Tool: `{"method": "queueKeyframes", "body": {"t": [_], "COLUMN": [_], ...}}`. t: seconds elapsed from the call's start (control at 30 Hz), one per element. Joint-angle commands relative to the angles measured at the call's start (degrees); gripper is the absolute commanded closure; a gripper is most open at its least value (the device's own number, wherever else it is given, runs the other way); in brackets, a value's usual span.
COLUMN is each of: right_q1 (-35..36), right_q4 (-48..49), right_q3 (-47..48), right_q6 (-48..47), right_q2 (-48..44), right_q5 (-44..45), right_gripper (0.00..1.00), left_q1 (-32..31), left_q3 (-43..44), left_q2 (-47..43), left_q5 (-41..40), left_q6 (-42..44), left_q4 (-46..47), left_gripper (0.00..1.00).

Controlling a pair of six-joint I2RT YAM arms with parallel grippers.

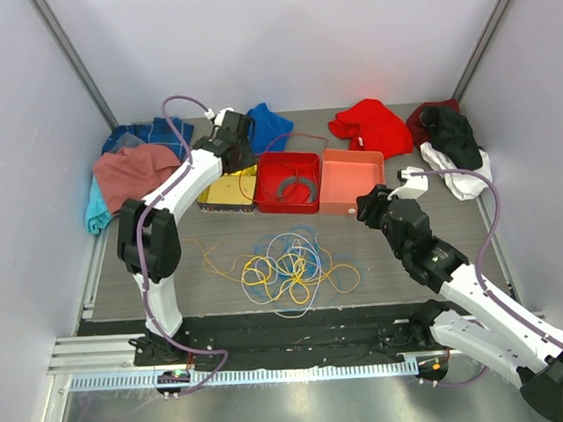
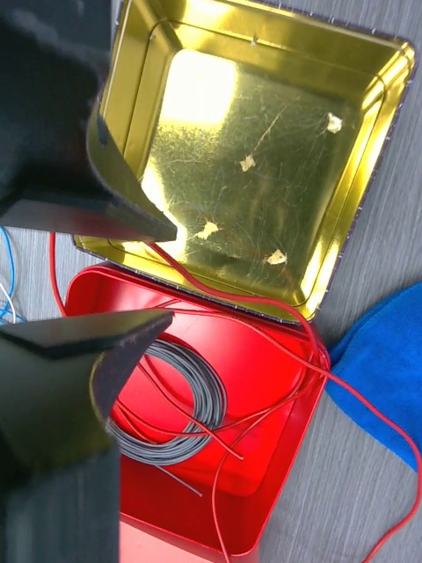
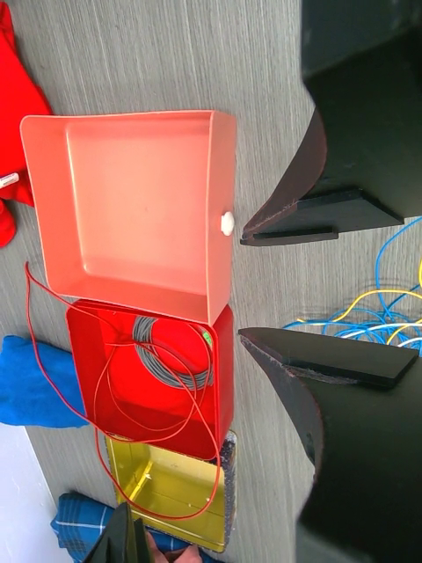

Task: Untangle the cables

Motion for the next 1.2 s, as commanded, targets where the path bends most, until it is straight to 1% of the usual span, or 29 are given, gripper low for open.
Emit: {"method": "queueKeyframes", "body": {"t": [0.0, 0.1, 0.13, 0.23, 0.3, 0.37, 0.4, 0.47, 0.5, 0.67, 0.77, 0.87, 1.0, 1.17], "right_q1": [0.2, 0.2, 0.2, 0.2, 0.2, 0.2, 0.3, 0.3, 0.3, 0.2, 0.3, 0.2, 0.2, 0.3], "right_q4": [1.8, 2.0, 2.1, 2.3, 2.4, 2.4, 2.5, 2.4, 2.5, 2.8, 3.2, 3.2, 2.5, 1.8], "right_q3": [0.3, 0.3, 0.3, 0.4, 0.3, 0.3, 0.3, 0.2, 0.2, 0.1, 0.1, 0.2, 0.3, 0.3], "right_q6": [0.4, 0.4, 0.3, 0.4, 0.5, 0.3, 0.3, 0.2, 0.2, 0.1, 0.4, 0.5, 0.6, 0.0], "right_q2": [-0.9, -0.4, -0.3, -0.1, 0.0, 0.0, -0.1, 0.0, -0.1, 0.4, 0.5, 0.6, 0.3, -0.1], "right_q5": [0.6, 0.3, 0.3, 0.0, 0.1, 0.1, 0.2, 0.2, 0.4, 0.1, -0.2, -0.2, -0.1, 0.3], "right_gripper": [0.5, 0.5, 0.5, 0.5, 0.5, 0.5, 0.5, 0.5, 0.5, 0.5, 0.5, 0.5, 0.5, 0.5], "left_q1": [0.5, 1.0, 1.1, 1.5, 1.8, 2.1, 2.1, 2.1, 2.1, 1.3, -1.0, -4.6, -7.0, -8.3], "left_q3": [-0.6, -2.2, -2.4, -3.0, -3.5, -4.2, -4.9, -5.7, -6.2, -4.5, -0.7, 4.4, 10.7, 13.4], "left_q2": [0.5, 0.0, -0.2, 0.0, 0.3, 0.5, 0.4, -0.2, -0.5, -2.3, -1.8, 0.8, 7.1, 13.0], "left_q5": [1.1, 0.9, 1.0, 1.2, 1.8, 2.6, 3.1, 3.5, 3.5, 4.7, 4.6, 4.6, 5.7, 6.1], "left_q6": [-0.8, -0.9, -0.9, -0.8, -0.9, -1.3, -1.4, -1.7, -1.8, -1.6, -0.8, 0.0, -0.6, -1.4], "left_q4": [2.2, 3.0, 3.1, 3.2, 3.3, 3.6, 4.1, 4.9, 5.5, 6.1, 6.2, 5.8, 5.3, 5.4], "left_gripper": [0.52, 0.42, 0.41, 0.42, 0.46, 0.55, 0.69, 0.88, 1.0, 1.0, 1.0, 1.0, 1.0, 1.0]}}
